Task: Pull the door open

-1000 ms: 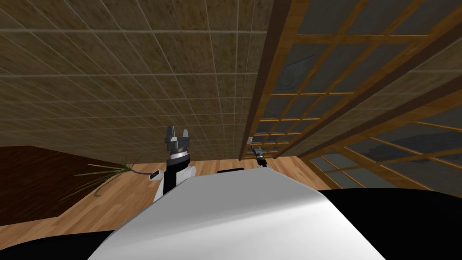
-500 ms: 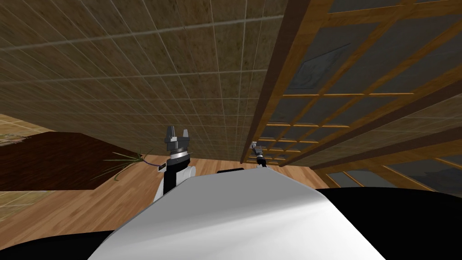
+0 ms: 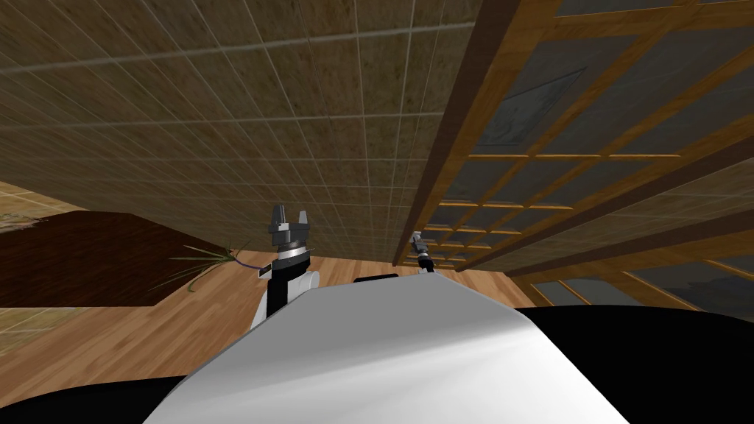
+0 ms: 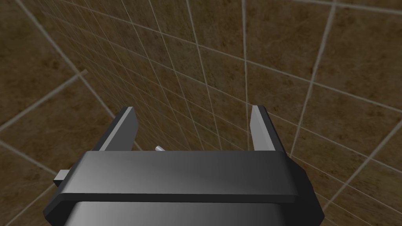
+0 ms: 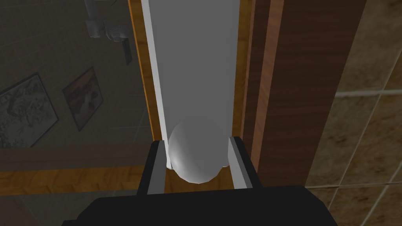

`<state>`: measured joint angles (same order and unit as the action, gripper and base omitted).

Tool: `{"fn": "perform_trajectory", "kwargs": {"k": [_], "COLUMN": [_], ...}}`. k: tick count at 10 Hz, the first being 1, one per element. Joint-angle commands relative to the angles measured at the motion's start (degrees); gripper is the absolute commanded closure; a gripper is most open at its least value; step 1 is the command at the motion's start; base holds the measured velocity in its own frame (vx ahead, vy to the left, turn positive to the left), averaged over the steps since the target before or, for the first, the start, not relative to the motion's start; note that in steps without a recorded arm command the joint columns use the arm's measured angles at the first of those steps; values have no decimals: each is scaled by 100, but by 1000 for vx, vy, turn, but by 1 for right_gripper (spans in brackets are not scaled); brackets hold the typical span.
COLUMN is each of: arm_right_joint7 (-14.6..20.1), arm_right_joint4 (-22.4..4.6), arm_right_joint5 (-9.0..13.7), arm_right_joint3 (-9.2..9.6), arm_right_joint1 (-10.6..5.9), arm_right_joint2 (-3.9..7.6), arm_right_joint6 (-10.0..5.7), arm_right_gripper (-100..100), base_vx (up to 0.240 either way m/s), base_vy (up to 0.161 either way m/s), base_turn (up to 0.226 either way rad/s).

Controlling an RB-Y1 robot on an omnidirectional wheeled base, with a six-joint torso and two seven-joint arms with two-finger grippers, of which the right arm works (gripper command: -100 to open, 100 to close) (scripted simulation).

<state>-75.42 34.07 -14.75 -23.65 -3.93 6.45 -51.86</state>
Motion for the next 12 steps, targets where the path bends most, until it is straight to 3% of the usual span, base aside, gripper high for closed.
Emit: {"fn": "perform_trajectory", "kwargs": {"k": [1,12], "arm_right_joint7": [2,1559], "arm_right_joint4": [11,-22], "arm_right_joint5": [20,402], "arm_right_joint3": [-37,192], "arm_right_joint1": [11,128], "arm_right_joint2": [40,197], "arm_right_joint6": [-4,5], "arm_right_gripper": [100,100], "base_vx": [-1,-36], "base_vy": [-5,2], "base_turn": [6,17]}}
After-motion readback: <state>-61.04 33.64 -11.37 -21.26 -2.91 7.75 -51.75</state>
